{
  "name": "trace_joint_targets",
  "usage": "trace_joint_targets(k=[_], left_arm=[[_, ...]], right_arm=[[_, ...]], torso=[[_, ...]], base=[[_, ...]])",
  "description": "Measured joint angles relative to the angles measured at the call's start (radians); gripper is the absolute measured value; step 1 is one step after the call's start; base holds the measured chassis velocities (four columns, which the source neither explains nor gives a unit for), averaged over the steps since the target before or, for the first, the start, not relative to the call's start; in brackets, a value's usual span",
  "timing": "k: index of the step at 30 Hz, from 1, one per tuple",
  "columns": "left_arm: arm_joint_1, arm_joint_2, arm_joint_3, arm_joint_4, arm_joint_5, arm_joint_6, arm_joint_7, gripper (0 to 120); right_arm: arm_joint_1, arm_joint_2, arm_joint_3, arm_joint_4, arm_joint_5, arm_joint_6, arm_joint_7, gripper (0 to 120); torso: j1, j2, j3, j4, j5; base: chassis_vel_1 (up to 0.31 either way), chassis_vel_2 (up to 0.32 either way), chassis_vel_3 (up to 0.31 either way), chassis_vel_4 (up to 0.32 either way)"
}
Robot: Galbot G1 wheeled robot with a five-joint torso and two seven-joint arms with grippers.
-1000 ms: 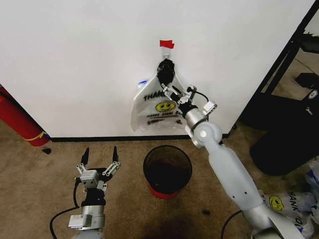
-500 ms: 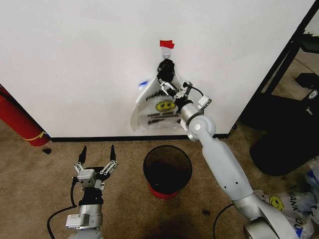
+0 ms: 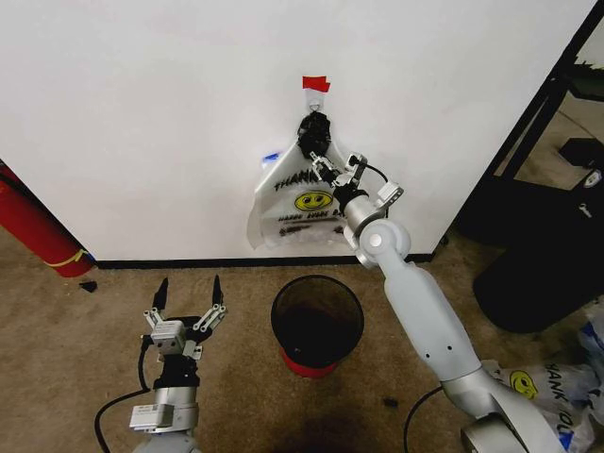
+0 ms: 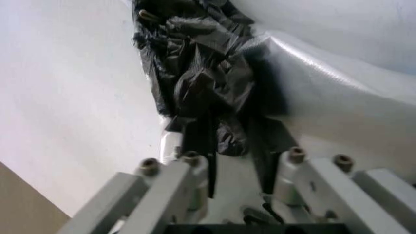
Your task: Pick up the garbage bag from the wall and place it over the trash bin.
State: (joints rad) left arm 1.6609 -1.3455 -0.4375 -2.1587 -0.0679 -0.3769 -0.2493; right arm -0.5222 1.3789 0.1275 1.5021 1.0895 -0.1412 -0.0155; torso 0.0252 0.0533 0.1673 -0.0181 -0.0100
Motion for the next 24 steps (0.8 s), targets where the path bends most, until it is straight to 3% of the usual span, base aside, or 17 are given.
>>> trace_joint_targets(k=[5, 12, 24], left_arm=[[0.0, -0.004, 0.001, 0.0, -0.001, 0.0, 0.0, 97], [0.002, -0.004, 0.001, -0.005, -0.002, 0.001, -0.001, 97], [-0.001, -0.005, 0.017, -0.004, -0.002, 0.001, -0.002, 97]], right_arm=[[-0.002, 0.005, 0.004, 0.001, -0.005, 0.0, 0.003, 0], [-0.011, 0.012, 0.007, 0.013, -0.015, 0.0, 0.007, 0], [-0.291, -0.091, 0.048, 0.297, -0.082, 0.014, 0.014, 0]], torso=[[0.0, 0.0, 0.0, 0.0001, 0.0], [0.0, 0.0, 0.0, 0.0002, 0.0], [0.0, 0.0, 0.0, -0.0001, 0.0]], base=[[0.0, 0.0, 0.0, 0.0], [0.0, 0.0, 0.0, 0.0], [0.0, 0.0, 0.0, 0.0]])
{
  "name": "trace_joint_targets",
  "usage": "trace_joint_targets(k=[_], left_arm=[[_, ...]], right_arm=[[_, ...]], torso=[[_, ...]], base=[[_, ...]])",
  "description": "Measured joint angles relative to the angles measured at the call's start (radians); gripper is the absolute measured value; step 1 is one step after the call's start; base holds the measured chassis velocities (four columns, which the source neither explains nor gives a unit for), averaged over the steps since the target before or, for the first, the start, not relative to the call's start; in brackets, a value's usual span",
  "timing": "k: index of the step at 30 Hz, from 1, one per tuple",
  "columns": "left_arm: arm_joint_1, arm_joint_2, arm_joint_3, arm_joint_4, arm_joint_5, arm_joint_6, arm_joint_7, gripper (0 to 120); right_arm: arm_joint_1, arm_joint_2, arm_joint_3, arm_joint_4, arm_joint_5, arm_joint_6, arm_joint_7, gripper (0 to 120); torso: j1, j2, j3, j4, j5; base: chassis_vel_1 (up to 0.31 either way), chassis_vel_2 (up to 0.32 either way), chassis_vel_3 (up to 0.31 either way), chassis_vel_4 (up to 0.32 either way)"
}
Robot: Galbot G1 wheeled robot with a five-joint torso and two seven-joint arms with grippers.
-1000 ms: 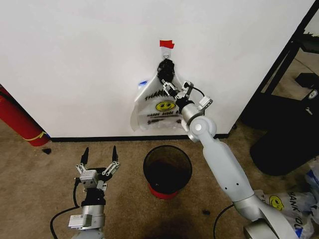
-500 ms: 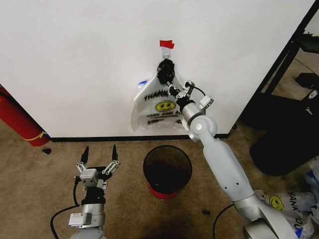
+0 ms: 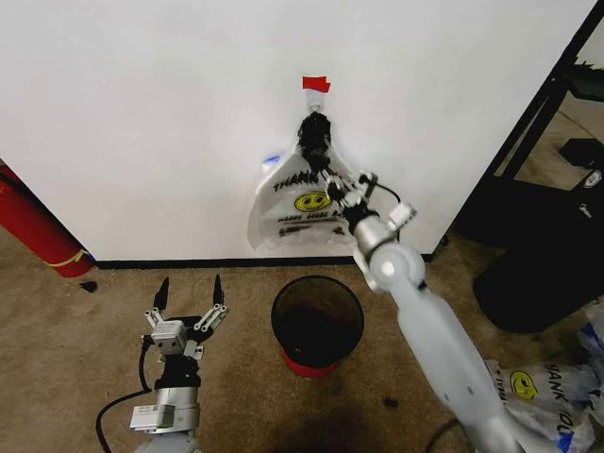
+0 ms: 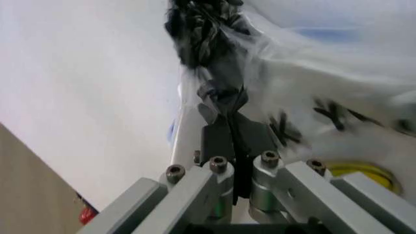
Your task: Pick up the garbage bag from the wall and place it over the trash bin.
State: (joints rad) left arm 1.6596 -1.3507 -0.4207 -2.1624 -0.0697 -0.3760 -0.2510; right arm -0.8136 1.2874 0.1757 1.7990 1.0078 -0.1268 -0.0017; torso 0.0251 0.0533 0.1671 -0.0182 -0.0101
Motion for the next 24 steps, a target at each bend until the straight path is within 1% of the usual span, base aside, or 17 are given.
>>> trace_joint_targets(k=[1, 4, 5, 6, 8, 10, 20, 22, 24], left_arm=[[0.0, 0.0, 0.0, 0.0, 0.0, 0.0, 0.0, 97], [-0.004, 0.002, 0.003, 0.001, 0.0, 0.0, 0.0, 97], [-0.004, 0.002, 0.003, 0.001, 0.0, 0.0, 0.0, 97], [-0.004, 0.005, 0.004, 0.001, 0.0, -0.001, 0.0, 97], [-0.004, 0.01, 0.005, 0.0, 0.0, -0.003, 0.0, 97], [-0.004, 0.011, 0.005, 0.0, 0.0, -0.003, 0.0, 97], [-0.016, 0.022, 0.015, -0.005, 0.0, -0.007, 0.002, 97], [-0.019, 0.024, 0.019, -0.007, -0.001, -0.007, 0.002, 97], [-0.02, 0.024, 0.019, -0.008, -0.001, -0.007, 0.002, 97]], right_arm=[[0.0, 0.0, 0.0, 0.0, 0.0, 0.0, 0.0, 0], [-0.084, -0.016, 0.019, 0.07, -0.028, 0.0, -0.005, 0], [-0.084, -0.016, 0.019, 0.07, -0.028, 0.0, -0.005, 0], [-0.15, -0.024, 0.034, 0.119, -0.056, 0.0, -0.012, 0], [-0.2, -0.029, 0.046, 0.15, -0.091, 0.005, -0.021, 0], [-0.207, -0.029, 0.048, 0.154, -0.096, 0.006, -0.022, 0], [-0.397, -0.041, 0.096, 0.257, -0.252, 0.053, -0.049, 0], [-0.464, -0.043, 0.118, 0.288, -0.297, 0.077, -0.053, 0], [-0.479, -0.043, 0.123, 0.295, -0.307, 0.084, -0.054, 0]], torso=[[0.0, 0.0, 0.0, 0.0, 0.0], [0.0, 0.0, 0.0, 0.0, 0.0002], [0.0, 0.0, 0.0, 0.0, 0.0002], [0.0, 0.0, 0.0, 0.0, 0.0002], [0.0, 0.0, 0.0, 0.0001, 0.0], [0.0, 0.0, 0.0, 0.0002, 0.0], [0.0, 0.0, 0.0, 0.0, 0.0001], [0.0, 0.0, 0.0, 0.0002, 0.0002], [0.0, 0.0, 0.0, 0.0002, 0.0001]], base=[[0.0, 0.0, 0.0, 0.0], [0.0, 0.0, 0.0, 0.0], [0.0, 0.0, 0.0, 0.0], [0.0, 0.0, 0.0, 0.0], [0.0, 0.0, 0.0, 0.0], [0.0, 0.0, 0.0, 0.0], [0.0, 0.0, 0.0, 0.0], [0.0, 0.0, 0.0, 0.0], [0.0, 0.0, 0.0, 0.0]])
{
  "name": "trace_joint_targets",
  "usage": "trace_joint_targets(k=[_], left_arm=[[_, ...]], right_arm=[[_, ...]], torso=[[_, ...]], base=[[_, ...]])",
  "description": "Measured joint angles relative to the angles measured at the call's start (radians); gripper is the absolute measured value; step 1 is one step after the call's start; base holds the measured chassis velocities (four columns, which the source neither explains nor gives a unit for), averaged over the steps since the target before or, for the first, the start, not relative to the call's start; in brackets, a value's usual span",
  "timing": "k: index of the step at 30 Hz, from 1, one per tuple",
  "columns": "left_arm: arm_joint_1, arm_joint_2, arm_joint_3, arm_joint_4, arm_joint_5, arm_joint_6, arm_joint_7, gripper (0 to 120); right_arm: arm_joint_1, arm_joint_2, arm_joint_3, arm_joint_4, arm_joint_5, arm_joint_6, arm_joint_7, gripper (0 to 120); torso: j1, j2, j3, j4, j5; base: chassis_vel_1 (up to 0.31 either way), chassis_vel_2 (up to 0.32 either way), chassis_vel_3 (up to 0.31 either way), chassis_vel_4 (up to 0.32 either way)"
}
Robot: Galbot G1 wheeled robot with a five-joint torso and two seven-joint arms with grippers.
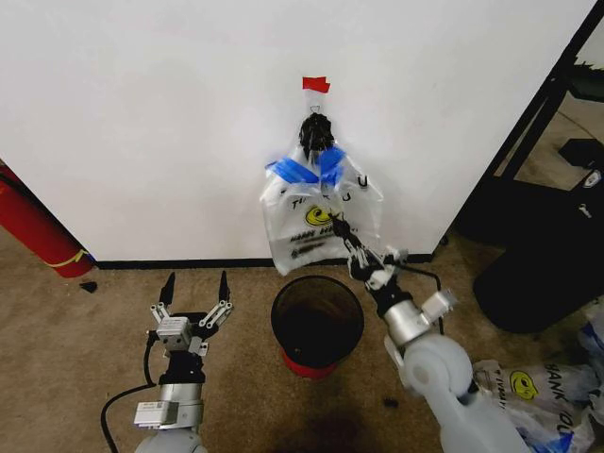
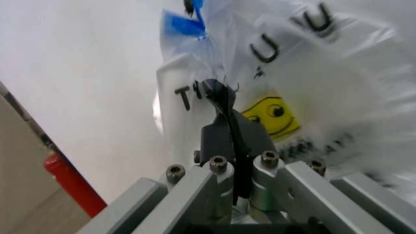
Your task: Pick up the garbage bag from the wall and place it over the trash bin.
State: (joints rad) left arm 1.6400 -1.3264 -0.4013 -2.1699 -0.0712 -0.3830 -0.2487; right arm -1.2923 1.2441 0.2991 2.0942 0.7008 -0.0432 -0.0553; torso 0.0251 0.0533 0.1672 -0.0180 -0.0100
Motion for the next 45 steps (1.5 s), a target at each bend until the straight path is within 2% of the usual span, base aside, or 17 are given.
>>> trace_joint_targets(k=[6, 16, 20, 22, 35, 45], left_arm=[[0.001, 0.008, 0.001, -0.01, -0.014, -0.004, 0.002, 97], [-0.001, 0.017, 0.007, -0.021, -0.019, -0.005, 0.002, 97], [0.013, 0.021, 0.006, -0.035, -0.02, -0.011, 0.003, 97], [0.016, 0.019, 0.004, -0.036, -0.02, -0.013, 0.003, 97], [0.048, -0.007, -0.013, -0.054, -0.007, -0.021, 0.001, 97], [0.051, -0.012, -0.019, -0.052, -0.005, -0.02, -0.001, 97]], right_arm=[[-0.168, -0.001, 0.046, 0.048, -0.148, 0.112, -0.018, 0], [-0.345, 0.029, 0.068, 0.103, -0.307, 0.235, -0.062, 0], [-0.443, 0.051, 0.082, 0.092, -0.396, 0.331, -0.091, 0], [-0.455, 0.052, 0.083, 0.088, -0.406, 0.346, -0.096, 0], [-0.571, 0.074, 0.117, -0.006, -0.545, 0.611, -0.126, 0], [-0.621, 0.077, 0.129, -0.072, -0.627, 0.747, -0.099, 0]], torso=[[0.0, 0.0, 0.0, -0.0001, 0.0], [0.0, 0.0, 0.0, -0.0001, -0.0001], [0.0, 0.0, 0.0, -0.0002, 0.0], [0.0, 0.0, 0.0, -0.0001, 0.0], [0.0, 0.0, 0.0, -0.0001, 0.0], [0.0, 0.0, 0.0, 0.0, 0.0]], base=[[0.0, 0.0, 0.0, 0.0], [0.0, 0.0, 0.0, 0.0], [0.0, 0.0, 0.0, 0.0], [0.0, 0.0, 0.0, 0.0], [0.0, 0.0, 0.0, 0.0], [0.0, 0.0, 0.0, 0.0]])
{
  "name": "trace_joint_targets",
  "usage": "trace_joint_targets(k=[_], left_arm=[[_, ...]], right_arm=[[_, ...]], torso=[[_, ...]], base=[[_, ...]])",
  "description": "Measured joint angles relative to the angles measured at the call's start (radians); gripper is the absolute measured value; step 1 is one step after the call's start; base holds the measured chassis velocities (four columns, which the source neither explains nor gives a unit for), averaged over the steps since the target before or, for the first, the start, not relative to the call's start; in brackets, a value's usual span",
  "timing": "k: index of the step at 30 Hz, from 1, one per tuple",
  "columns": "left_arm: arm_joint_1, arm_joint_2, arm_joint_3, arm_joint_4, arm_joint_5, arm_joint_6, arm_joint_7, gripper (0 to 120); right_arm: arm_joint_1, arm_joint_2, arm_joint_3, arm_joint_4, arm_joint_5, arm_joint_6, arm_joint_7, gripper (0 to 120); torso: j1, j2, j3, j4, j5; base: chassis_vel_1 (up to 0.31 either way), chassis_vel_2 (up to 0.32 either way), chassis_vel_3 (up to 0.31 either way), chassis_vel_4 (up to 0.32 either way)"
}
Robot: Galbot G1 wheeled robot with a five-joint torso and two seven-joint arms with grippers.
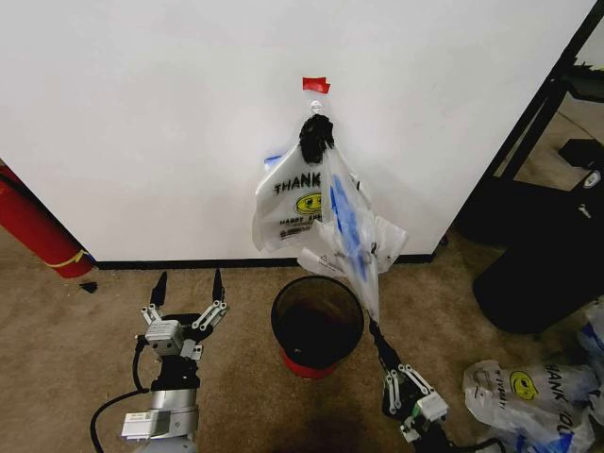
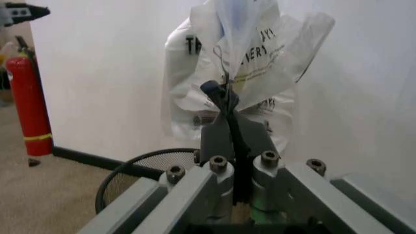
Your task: Pick up the garbage bag from the wall and place it over the trash bin.
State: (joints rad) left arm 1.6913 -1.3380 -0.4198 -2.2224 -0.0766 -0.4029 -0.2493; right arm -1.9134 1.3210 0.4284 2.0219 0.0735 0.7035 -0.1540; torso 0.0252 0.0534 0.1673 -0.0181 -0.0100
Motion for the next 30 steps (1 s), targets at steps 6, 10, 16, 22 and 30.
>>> trace_joint_targets(k=[6, 10, 16, 22, 30], left_arm=[[-0.003, -0.004, 0.0, 0.006, 0.002, 0.001, 0.0, 97], [-0.004, -0.006, 0.005, 0.009, 0.006, 0.002, -0.001, 97], [-0.003, 0.001, 0.012, -0.009, 0.011, 0.01, -0.002, 97], [-0.009, 0.106, 0.034, -0.078, -0.043, 0.071, -0.005, 97], [-0.165, 0.396, 0.091, -0.237, -0.412, 0.33, -0.019, 97]], right_arm=[[-0.003, -0.006, 0.0, -0.041, -0.035, 0.046, 0.016, 0], [0.014, -0.008, -0.007, -0.06, -0.063, 0.054, 0.043, 0], [0.105, -0.012, -0.027, 0.007, -0.034, -0.062, 0.079, 0], [0.318, -0.038, -0.082, 0.086, 0.065, -0.315, 0.145, 0], [0.387, -0.053, -0.088, 0.071, 0.074, -0.406, 0.164, 0]], torso=[[0.0, 0.0, 0.0, 0.0, 0.0], [0.0, 0.0, 0.0, -0.0001, 0.0001], [0.0, 0.0, 0.0, -0.0001, 0.0], [0.0, 0.0, 0.0, 0.0004, -0.0001], [0.0, 0.0, 0.0, -0.0006, -0.0003]], base=[[0.0, 0.0, 0.0, 0.0], [0.0, 0.0, 0.0, 0.0], [0.0, 0.0, 0.0, 0.0], [0.0, 0.0, 0.0, 0.0], [0.0, 0.0, 0.0, 0.0]])
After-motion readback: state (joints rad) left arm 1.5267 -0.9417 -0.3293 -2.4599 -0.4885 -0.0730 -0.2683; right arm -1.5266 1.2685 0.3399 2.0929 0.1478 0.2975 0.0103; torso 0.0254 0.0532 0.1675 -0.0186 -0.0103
